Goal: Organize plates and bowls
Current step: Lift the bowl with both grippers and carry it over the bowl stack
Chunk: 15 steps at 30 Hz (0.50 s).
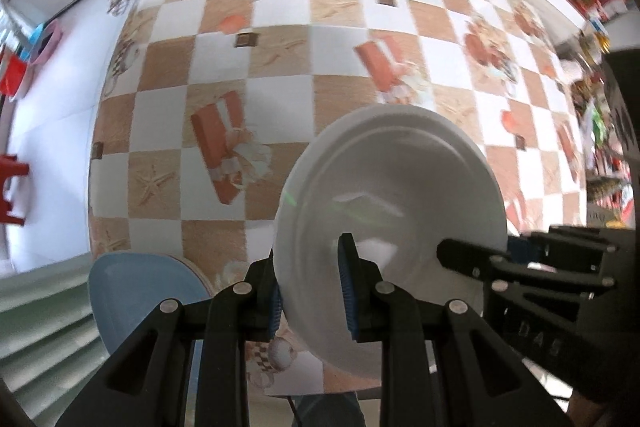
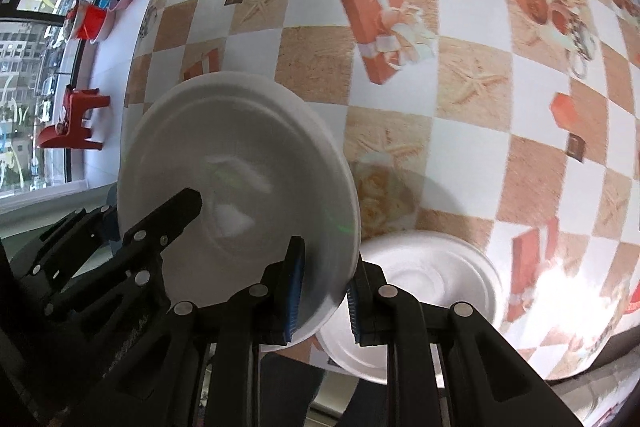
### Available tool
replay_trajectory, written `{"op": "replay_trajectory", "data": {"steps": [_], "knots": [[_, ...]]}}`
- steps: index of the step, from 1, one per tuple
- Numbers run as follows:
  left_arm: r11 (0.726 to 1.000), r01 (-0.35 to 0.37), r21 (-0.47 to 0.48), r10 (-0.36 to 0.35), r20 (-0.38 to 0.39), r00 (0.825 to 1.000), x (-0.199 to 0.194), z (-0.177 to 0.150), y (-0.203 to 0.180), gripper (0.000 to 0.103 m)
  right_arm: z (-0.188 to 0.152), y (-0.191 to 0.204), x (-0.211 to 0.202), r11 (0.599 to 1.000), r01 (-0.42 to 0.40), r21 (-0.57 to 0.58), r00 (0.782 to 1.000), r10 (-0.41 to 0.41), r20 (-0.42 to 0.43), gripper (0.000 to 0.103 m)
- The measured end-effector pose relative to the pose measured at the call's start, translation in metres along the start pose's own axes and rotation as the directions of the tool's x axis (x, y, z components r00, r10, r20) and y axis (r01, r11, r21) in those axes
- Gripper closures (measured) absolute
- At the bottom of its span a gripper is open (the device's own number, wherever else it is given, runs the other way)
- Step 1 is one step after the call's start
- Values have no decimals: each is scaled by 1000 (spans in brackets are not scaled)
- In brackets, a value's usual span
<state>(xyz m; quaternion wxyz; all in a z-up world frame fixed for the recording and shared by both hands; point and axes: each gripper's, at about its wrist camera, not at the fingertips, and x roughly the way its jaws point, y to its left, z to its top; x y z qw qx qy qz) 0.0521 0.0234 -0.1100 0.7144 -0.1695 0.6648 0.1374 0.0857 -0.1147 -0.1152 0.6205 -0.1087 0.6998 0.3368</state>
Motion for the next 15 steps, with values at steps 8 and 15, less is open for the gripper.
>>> {"op": "replay_trajectory", "data": {"steps": [8,15], "knots": [[989,33,144,-29,-28,999,3,-8,-45,72,-25,-29,-32,997,20,68,998,-24,58,81],[962,61,266,-39,-89,995,20,-20,-82,72,-56,-62,-36,988,37,151,997,-46,57,81]]}}
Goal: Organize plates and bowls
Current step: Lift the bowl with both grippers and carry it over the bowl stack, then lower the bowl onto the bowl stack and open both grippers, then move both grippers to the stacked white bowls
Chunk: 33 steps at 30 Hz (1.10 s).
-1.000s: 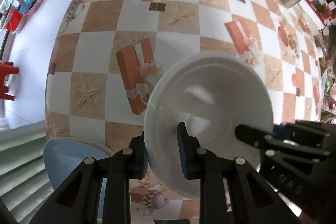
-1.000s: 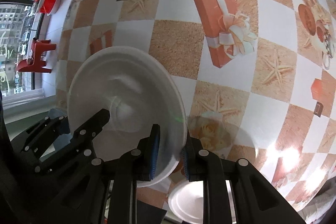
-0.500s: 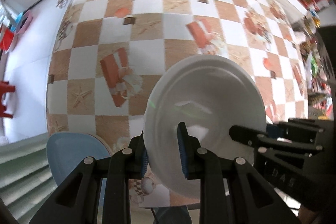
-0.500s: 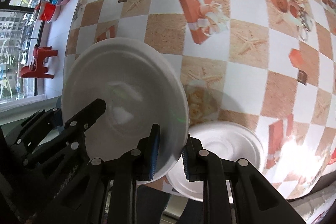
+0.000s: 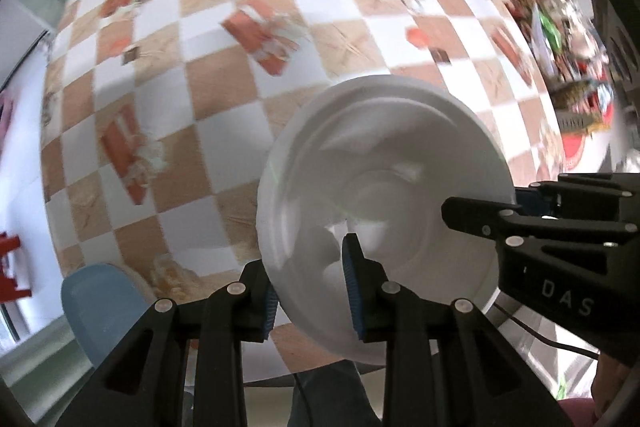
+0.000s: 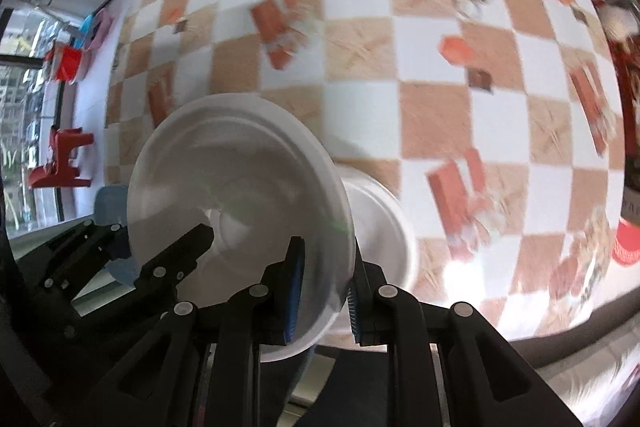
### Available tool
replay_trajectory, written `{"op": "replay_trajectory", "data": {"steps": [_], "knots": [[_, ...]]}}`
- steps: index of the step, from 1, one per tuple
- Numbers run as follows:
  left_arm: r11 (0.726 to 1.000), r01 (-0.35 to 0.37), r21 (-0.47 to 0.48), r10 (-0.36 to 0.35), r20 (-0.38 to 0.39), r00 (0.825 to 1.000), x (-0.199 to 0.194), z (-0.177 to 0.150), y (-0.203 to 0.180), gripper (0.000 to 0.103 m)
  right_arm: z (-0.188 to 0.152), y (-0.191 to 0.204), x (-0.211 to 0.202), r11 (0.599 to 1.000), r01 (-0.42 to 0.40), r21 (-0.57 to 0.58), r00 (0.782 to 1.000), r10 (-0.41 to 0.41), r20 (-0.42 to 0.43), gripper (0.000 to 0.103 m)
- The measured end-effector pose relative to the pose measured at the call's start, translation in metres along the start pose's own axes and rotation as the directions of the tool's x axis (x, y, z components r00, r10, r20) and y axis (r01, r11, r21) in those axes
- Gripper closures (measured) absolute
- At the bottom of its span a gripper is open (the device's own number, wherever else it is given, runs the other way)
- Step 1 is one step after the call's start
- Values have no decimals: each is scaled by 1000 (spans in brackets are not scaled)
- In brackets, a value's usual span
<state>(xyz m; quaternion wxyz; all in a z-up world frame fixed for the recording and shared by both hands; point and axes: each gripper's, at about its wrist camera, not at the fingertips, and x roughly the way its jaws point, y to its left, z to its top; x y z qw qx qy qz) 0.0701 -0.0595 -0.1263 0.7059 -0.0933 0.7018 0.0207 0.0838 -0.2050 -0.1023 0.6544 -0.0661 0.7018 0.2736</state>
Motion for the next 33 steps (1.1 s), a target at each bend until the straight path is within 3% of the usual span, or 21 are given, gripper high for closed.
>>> {"op": "replay_trajectory", "data": {"steps": [6,8,10,13,15,16,17,21,23,33], "knots": [[999,1,45,1,-50,999,14,-4,-11,68,-19,-22,11,998,6,65,1000,-4,-22,81],[998,-7,58,11,-69,998,15,-6,-11,59,-20,-26,16,998,0,70,1000,2,-29,81],[998,-13,63,17,-69,997,12,-8,-10,42,-20,-27,19,997,-4,72,999,6,-37,81],[998,-15,65,19,-59,998,5,-9,-8,29,-21,-30,19,997,-10,78,999,13,-41,80],[998,-13,66,17,-56,998,1,-9,-6,27,-21,-33,18,996,-13,87,999,16,-38,55],[998,-13,67,17,-58,998,0,-10,-4,25,-21,-34,16,996,-9,90,999,12,-33,29],[998,-13,68,18,-63,998,-1,-9,-4,25,-23,-36,15,996,-8,90,1000,11,-25,21],[998,-12,65,18,-89,996,-3,-8,0,24,-27,-45,10,993,-21,113,999,24,-29,21],[998,-14,67,20,-95,995,-6,-8,2,24,-31,-51,11,991,-17,130,999,23,-47,0],[998,8,60,-3,-75,997,-26,8,6,24,-52,-71,13,972,-14,233,996,33,-77,0]]}}
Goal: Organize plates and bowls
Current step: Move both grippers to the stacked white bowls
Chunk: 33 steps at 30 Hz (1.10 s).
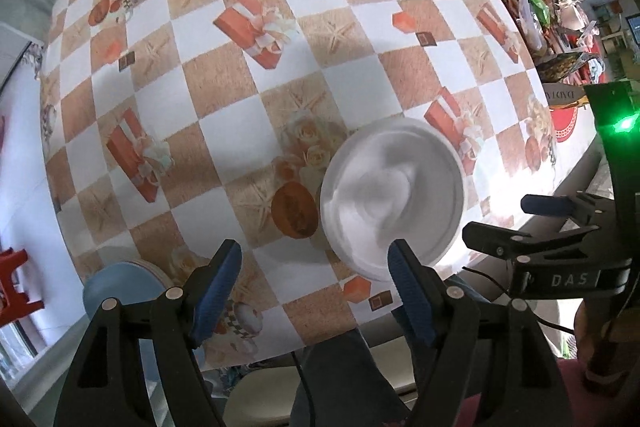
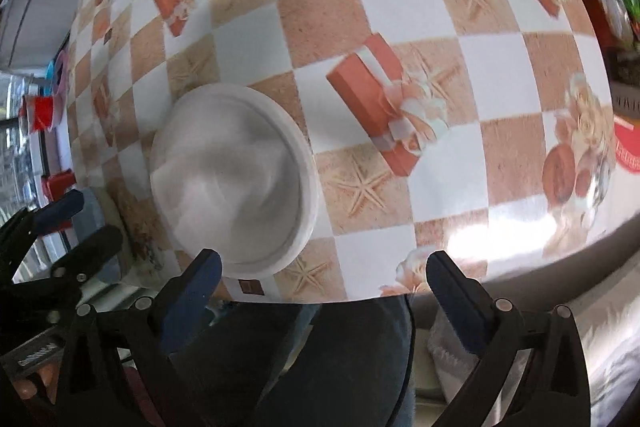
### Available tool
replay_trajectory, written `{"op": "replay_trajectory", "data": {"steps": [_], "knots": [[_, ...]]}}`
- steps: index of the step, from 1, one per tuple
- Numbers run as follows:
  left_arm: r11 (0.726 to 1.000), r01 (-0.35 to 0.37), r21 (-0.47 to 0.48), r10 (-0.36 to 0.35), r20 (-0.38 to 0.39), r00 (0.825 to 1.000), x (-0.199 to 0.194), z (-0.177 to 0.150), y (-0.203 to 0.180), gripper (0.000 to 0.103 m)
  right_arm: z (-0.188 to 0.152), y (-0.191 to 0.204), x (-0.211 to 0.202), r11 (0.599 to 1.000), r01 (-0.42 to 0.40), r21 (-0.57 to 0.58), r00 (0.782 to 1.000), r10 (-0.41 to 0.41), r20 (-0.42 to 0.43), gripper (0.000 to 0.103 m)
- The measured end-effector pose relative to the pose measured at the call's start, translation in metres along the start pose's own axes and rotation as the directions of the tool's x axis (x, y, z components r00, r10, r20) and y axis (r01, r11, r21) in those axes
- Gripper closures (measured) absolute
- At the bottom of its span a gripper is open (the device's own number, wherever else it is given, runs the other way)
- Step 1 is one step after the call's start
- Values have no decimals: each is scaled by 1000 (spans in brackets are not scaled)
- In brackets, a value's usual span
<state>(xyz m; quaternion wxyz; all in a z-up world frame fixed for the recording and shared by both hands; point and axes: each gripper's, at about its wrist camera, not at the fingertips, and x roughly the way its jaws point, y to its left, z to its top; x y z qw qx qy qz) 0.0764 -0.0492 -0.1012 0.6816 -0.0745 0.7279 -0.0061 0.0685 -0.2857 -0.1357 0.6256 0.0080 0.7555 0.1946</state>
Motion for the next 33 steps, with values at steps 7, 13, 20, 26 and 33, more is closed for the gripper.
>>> {"op": "replay_trajectory", "data": {"steps": [7,13,20,26,33], "knots": [[999,-28,33,28,12,1000,-7,4,-6,24,4,-3,-11,1000,-4,10,1000,4,27,0],[1000,-24,16,24,11,1000,-7,5,-4,24,3,-1,-9,1000,-2,-3,1000,2,16,0],[1000,-21,12,21,19,1000,-9,6,-5,24,5,-5,-11,1000,-1,14,1000,1,19,0],[1000,-19,4,19,25,999,-10,7,-4,24,5,-3,-11,1000,7,1,1000,-7,18,0],[1000,-16,5,16,24,1000,-10,9,-5,24,6,-6,-10,1000,9,13,1000,-9,13,0]]}}
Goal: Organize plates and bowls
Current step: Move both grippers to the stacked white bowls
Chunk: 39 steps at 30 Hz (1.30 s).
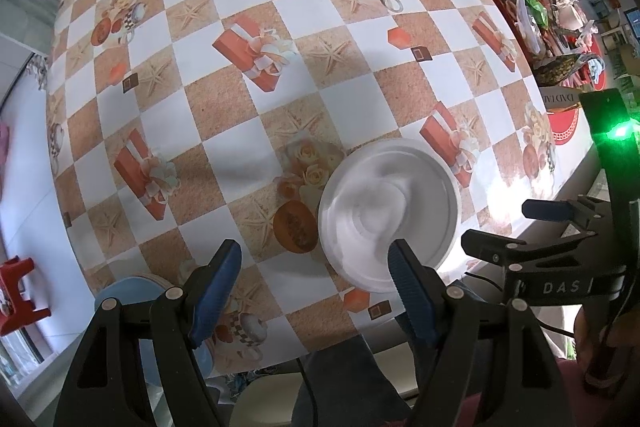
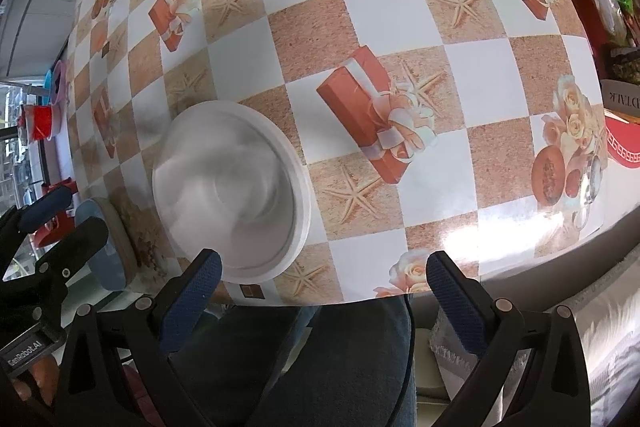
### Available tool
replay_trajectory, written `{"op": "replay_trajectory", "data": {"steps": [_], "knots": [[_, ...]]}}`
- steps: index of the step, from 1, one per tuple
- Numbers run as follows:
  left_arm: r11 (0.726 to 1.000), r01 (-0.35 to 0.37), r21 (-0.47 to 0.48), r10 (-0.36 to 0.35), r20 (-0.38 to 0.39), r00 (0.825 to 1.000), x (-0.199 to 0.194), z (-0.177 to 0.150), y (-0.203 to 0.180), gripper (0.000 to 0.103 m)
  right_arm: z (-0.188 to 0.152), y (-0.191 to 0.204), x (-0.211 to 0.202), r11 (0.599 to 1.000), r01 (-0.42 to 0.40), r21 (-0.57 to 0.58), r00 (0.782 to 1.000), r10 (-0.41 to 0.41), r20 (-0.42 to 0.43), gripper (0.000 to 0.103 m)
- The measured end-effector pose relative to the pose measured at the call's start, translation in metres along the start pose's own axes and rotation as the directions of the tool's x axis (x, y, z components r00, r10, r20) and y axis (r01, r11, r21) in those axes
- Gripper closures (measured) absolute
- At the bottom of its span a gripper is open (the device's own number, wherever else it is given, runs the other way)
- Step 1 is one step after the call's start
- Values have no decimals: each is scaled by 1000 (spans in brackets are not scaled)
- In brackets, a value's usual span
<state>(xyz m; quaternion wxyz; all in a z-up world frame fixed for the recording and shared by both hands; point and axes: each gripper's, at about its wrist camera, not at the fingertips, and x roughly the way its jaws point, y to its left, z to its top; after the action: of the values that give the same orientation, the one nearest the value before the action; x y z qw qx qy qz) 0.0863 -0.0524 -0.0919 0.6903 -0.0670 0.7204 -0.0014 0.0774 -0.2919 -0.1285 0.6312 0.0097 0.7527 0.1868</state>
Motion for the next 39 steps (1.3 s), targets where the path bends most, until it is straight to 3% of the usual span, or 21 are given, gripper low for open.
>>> {"op": "replay_trajectory", "data": {"steps": [25,39], "knots": [[995,63,-70,-69,-75,995,27,-6,9,24,1,8,28,998,35,-45,994,-39,-101,0],[992,33,-119,-47,-119,992,69,-16,6,24,1,9,52,995,72,-68,990,-79,-116,0]]}}
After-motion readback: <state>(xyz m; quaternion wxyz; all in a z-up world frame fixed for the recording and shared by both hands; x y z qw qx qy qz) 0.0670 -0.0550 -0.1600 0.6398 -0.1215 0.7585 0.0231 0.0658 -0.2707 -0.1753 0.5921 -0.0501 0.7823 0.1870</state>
